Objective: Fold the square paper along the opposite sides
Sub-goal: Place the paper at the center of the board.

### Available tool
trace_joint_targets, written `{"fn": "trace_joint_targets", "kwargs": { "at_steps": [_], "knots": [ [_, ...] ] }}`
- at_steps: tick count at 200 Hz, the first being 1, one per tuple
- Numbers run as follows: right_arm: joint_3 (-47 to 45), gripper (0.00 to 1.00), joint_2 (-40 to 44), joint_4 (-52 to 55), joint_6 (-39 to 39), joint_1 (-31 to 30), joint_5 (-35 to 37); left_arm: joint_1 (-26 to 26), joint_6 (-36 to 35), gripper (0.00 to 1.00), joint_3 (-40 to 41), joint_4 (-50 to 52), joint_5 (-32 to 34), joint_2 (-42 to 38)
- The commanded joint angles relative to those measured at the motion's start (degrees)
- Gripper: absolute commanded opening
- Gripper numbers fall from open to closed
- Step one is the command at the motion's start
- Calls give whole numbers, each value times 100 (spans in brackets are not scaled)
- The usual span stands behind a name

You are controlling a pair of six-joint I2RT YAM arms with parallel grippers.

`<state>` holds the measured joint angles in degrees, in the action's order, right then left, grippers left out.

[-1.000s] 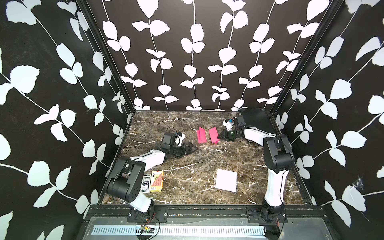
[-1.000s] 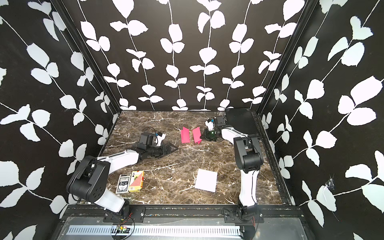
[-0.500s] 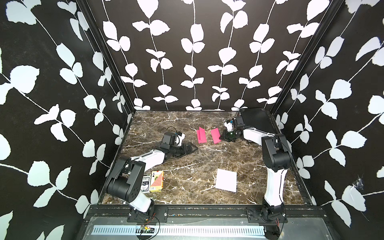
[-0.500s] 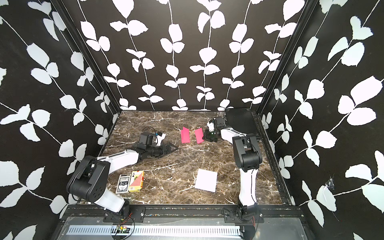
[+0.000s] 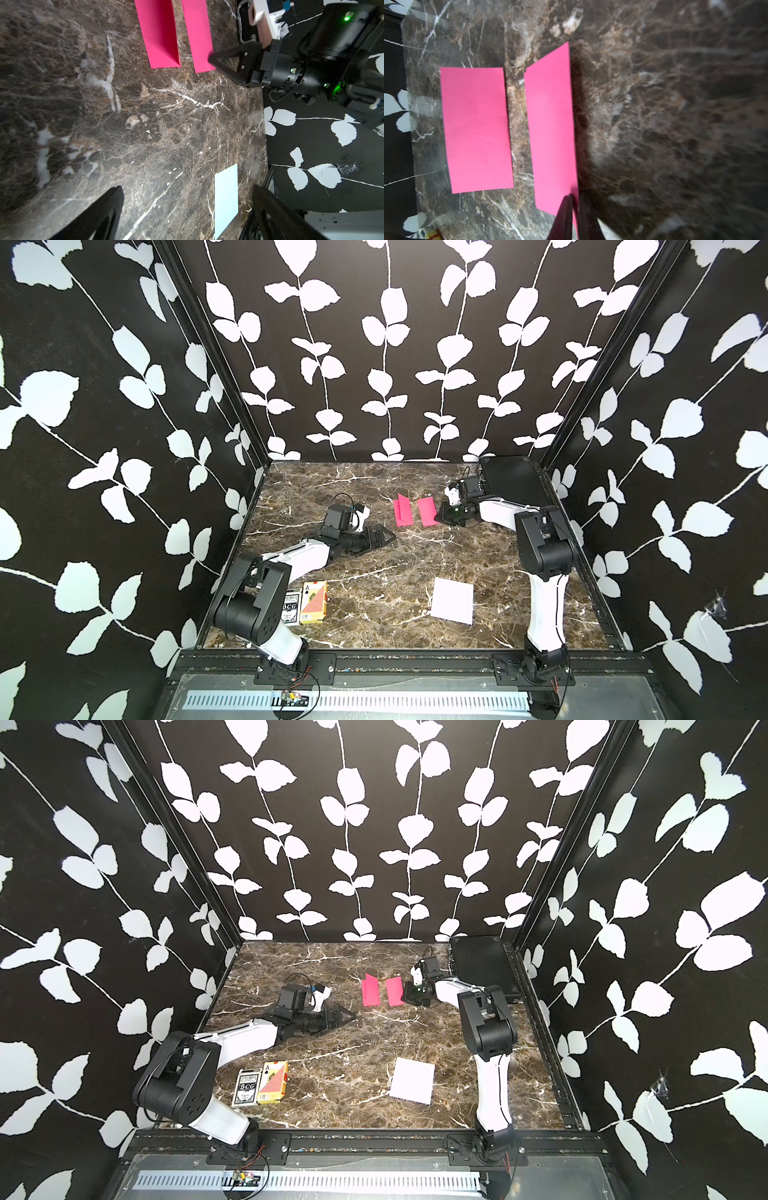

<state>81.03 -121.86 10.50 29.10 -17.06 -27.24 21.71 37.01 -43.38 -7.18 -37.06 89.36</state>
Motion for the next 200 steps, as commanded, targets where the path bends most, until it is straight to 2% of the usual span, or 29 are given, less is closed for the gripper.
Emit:
{"fn": "trace_joint_targets", "kwargs": {
  "at_steps": [1,61,108,145,178,200],
  "knots": [
    [259,13,-74,-83,49,-53,140,17,-54,99,-4,-73,-59,-20],
    [238,14,11,-27,132,-87,315,17,-69,99,2,-59,-73,-46],
    [277,27,153,252,-60,-87,583,17,-98,98,5,4,-40,-120],
    [314,32,376,470,-197,-92,735,19,-99,98,5,30,-25,-147],
    [14,34,1107,676,-367,-124,1007,26,-89,98,33,66,78,-208],
    [-977,35,2238,596,-525,-308,1598,62,10,96,71,0,151,-150]
  ]
}}
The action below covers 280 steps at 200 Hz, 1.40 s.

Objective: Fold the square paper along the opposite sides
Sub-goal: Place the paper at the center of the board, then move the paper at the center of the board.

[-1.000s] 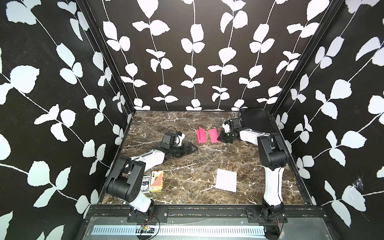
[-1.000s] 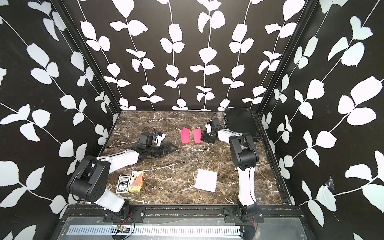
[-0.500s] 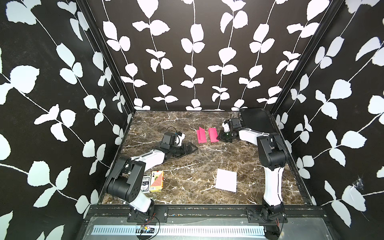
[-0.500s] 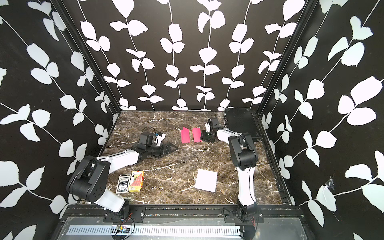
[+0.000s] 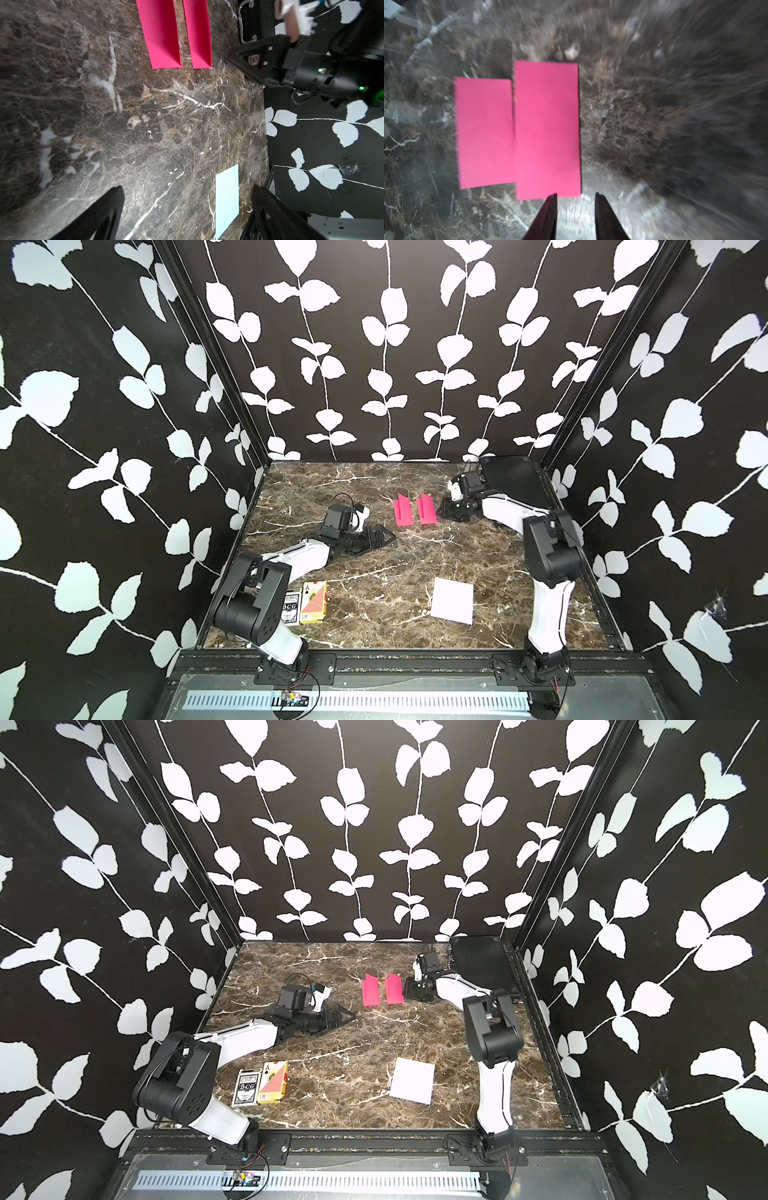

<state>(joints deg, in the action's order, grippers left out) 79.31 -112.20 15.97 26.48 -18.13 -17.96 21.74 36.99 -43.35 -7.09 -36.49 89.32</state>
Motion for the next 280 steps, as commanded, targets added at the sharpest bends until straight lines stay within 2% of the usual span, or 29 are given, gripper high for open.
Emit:
{"fn": "trace_joint_targets", "kwargs": {
  "at_steps": [1,26,38,70,81,96,123,138,153,177,214,246,280],
  "knots": [
    [-878,35,1337,53,-264,-214,709,64,20,96,75,-15,96,-144],
    [-2376,37,2931,352,-237,-720,1863,279,52,94,38,23,164,-99],
    [-3055,37,3667,668,-21,-1136,2621,426,14,94,-38,140,464,-91],
    [-4272,38,5234,1775,1271,-2986,4726,713,132,92,-222,158,516,27],
    [-4492,38,5370,2270,1935,-3566,5202,807,139,92,-295,196,531,89],
    [-4685,39,5265,2506,2654,-4274,5471,912,116,92,-368,254,546,145],
    [-4701,43,4557,2092,2924,-5199,5690,915,27,92,-407,434,527,149],
    [-4760,44,4142,1696,2892,-5366,5663,920,-33,92,-411,563,544,93],
    [-5040,43,3844,792,2575,-5394,5342,917,-77,92,-380,658,577,26],
    [-5495,37,3626,-466,1999,-5378,4947,874,-151,93,-357,818,632,-62],
    [-5864,35,3169,-1917,1166,-4787,3662,758,-166,93,-240,832,580,-156],
    [-5469,35,2342,-2472,453,-4482,2823,676,-157,93,-135,833,564,-224],
    [-4834,35,1480,-2759,-205,-4191,2245,623,-162,92,65,918,602,-400]
  ]
}}
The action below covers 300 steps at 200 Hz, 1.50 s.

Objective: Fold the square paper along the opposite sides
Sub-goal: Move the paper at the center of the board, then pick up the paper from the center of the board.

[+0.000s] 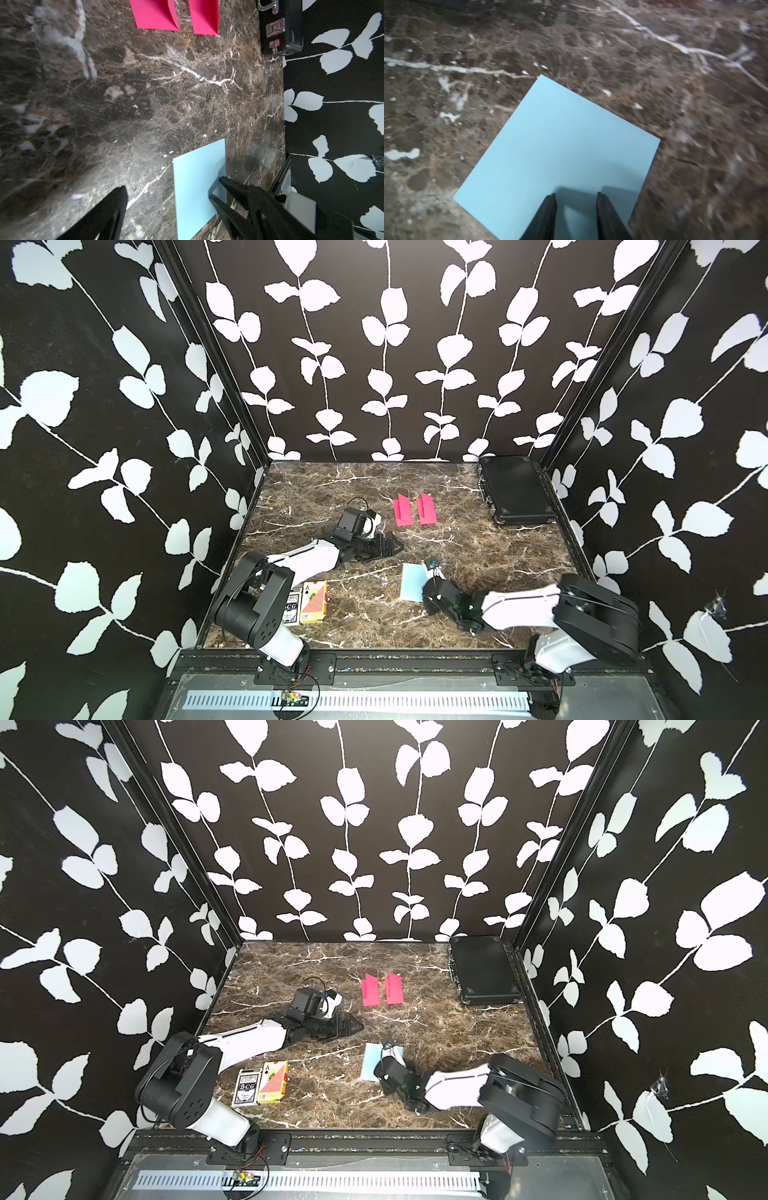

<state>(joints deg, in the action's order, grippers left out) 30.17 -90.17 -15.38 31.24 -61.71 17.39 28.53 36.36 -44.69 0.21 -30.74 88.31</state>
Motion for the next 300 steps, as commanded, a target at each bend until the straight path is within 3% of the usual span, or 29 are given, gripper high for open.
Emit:
{"fn": "trace_joint_targets", "kwargs": {
  "at_steps": [1,44,76,104,138,160,192,244,300],
  "knots": [
    [96,35,-744,372,-694,181,-1303,-62,-92,92,202,194,26,-303],
    [589,34,-1061,390,-840,470,-1603,-151,-146,91,355,894,363,-839],
    [543,37,-227,528,-583,591,-1899,-121,-138,91,374,1458,534,-1056],
    [424,41,541,611,4,1058,-2696,-71,-302,91,219,2122,492,-959],
    [-238,44,831,105,654,1570,-3673,169,-364,91,74,2466,157,-672],
    [-378,52,712,-100,930,1861,-4203,206,-436,91,-89,2476,188,-482],
    [-386,53,-84,-1002,1346,2233,-5113,214,-748,89,-598,2682,188,76],
    [-40,54,-708,-667,969,2234,-5070,267,-657,85,-519,2245,48,610],
    [290,53,-1109,-626,838,2165,-5140,259,-648,86,-394,2198,163,627]
  ]
}}
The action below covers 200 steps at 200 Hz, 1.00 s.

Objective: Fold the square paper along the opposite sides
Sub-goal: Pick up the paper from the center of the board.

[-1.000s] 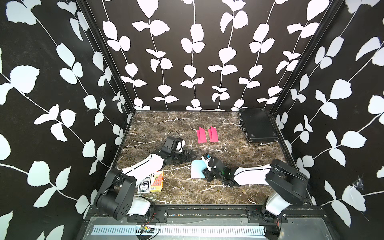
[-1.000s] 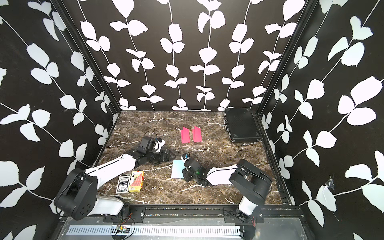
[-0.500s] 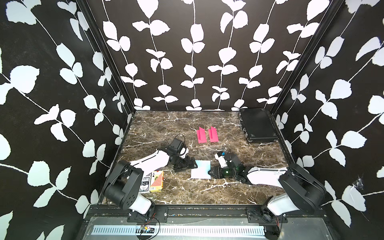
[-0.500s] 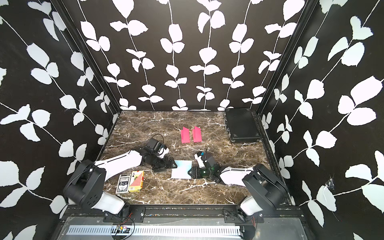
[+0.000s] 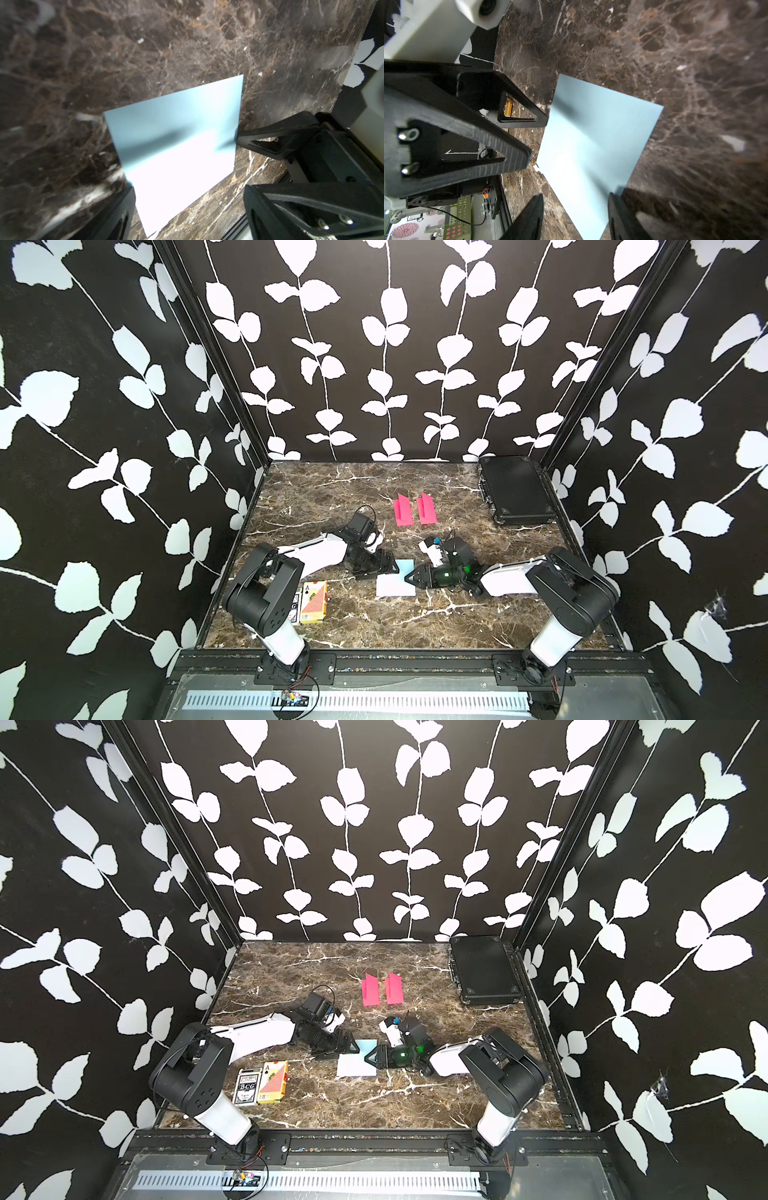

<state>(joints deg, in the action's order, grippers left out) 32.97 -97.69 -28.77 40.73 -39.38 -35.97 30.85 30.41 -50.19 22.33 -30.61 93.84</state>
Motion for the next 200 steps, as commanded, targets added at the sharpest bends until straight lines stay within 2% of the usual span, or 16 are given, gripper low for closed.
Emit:
{"fn": "trace_joint_targets", "kwargs": {
  "at_steps": [1,65,77,103,116,162,200],
  "knots": [
    [13,53,-361,715,-115,-70,195,31,-49,86,158,-16,155,78],
    [207,52,-646,637,-162,-147,112,33,8,84,324,-128,245,-14],
    [217,52,-655,631,-175,-155,107,34,16,78,337,-122,296,-46],
    [277,52,-681,637,-206,-180,101,37,59,55,366,-173,311,-16],
    [280,52,-666,644,-221,-178,99,32,70,48,371,-191,294,-11],
    [336,52,-152,1054,-377,-84,263,33,32,37,242,-106,231,-245],
    [303,54,556,1062,-237,299,192,-58,105,29,267,-594,-326,-766]
  ]
}}
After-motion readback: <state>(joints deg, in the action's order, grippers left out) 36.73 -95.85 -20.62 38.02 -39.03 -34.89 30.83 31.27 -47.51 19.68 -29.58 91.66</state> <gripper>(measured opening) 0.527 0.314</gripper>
